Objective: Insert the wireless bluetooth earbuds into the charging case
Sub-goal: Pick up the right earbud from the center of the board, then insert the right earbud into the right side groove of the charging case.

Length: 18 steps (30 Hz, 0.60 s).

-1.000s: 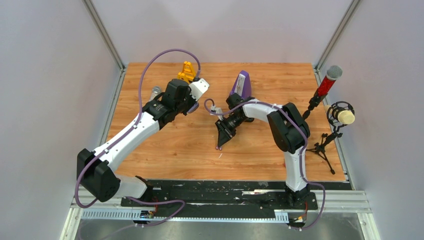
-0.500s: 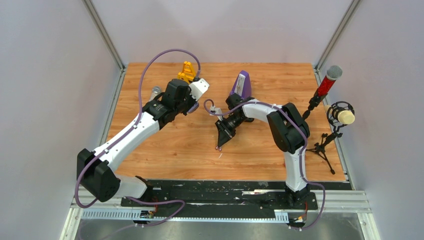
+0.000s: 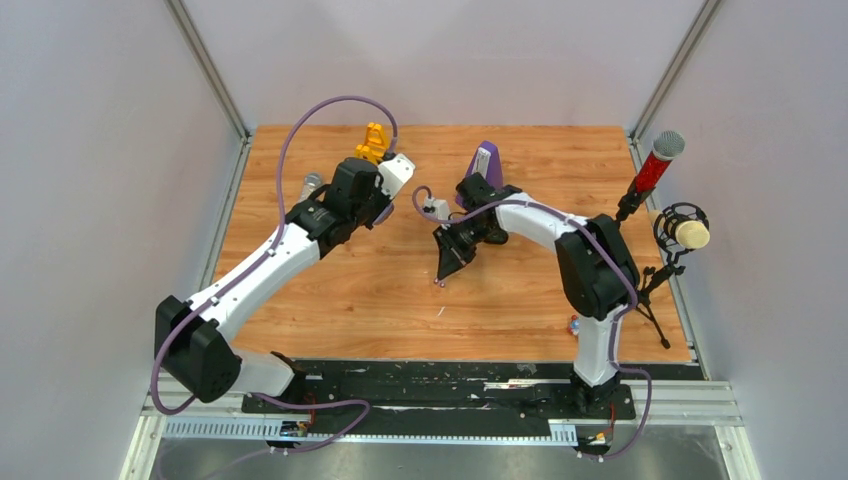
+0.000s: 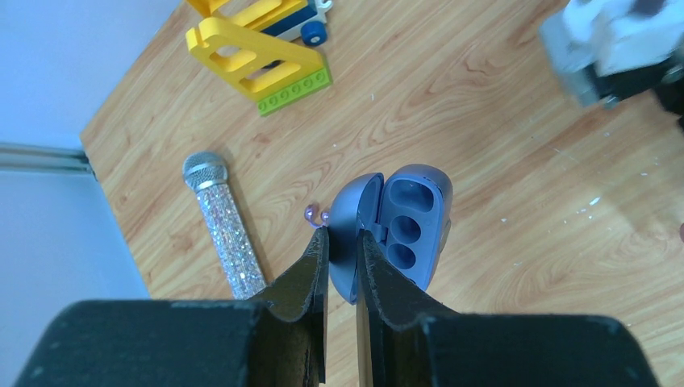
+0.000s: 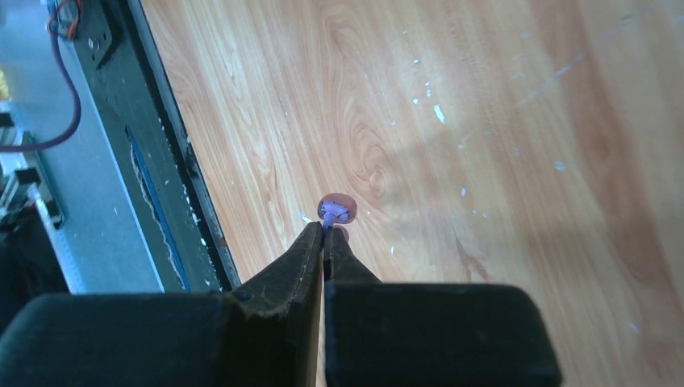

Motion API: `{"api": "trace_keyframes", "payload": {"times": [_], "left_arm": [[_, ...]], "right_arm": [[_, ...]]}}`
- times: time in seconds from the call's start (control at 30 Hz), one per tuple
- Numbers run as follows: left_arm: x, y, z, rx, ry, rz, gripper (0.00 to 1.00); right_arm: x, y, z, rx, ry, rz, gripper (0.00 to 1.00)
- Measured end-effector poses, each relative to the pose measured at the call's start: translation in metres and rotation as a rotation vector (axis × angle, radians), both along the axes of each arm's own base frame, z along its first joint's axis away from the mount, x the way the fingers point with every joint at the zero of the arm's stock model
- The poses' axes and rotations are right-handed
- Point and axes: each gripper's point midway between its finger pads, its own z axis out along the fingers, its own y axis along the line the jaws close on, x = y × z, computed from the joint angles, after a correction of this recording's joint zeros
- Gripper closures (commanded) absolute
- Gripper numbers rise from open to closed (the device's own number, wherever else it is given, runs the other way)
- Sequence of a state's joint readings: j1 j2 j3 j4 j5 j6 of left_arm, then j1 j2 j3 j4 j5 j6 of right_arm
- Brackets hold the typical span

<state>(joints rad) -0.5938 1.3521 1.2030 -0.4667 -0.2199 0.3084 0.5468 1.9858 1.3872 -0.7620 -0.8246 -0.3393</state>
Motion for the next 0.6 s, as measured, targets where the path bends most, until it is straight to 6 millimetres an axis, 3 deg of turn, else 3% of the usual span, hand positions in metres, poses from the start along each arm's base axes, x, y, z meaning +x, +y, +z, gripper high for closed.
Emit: {"api": "trace_keyframes", "payload": {"times": [0.37, 0.6], "left_arm": [[0.031, 0.001, -0.011, -0.023, 0.019, 0.205, 1.0], [0.064, -0.004, -0.019, -0.056, 0.039, 0.449, 1.0]], "right_arm": [[0.065, -0.02, 0.08, 0.017, -0.24, -0.301, 1.0], [0.113, -0.011, 0.129, 0.115, -0.364, -0.486, 1.0]]}}
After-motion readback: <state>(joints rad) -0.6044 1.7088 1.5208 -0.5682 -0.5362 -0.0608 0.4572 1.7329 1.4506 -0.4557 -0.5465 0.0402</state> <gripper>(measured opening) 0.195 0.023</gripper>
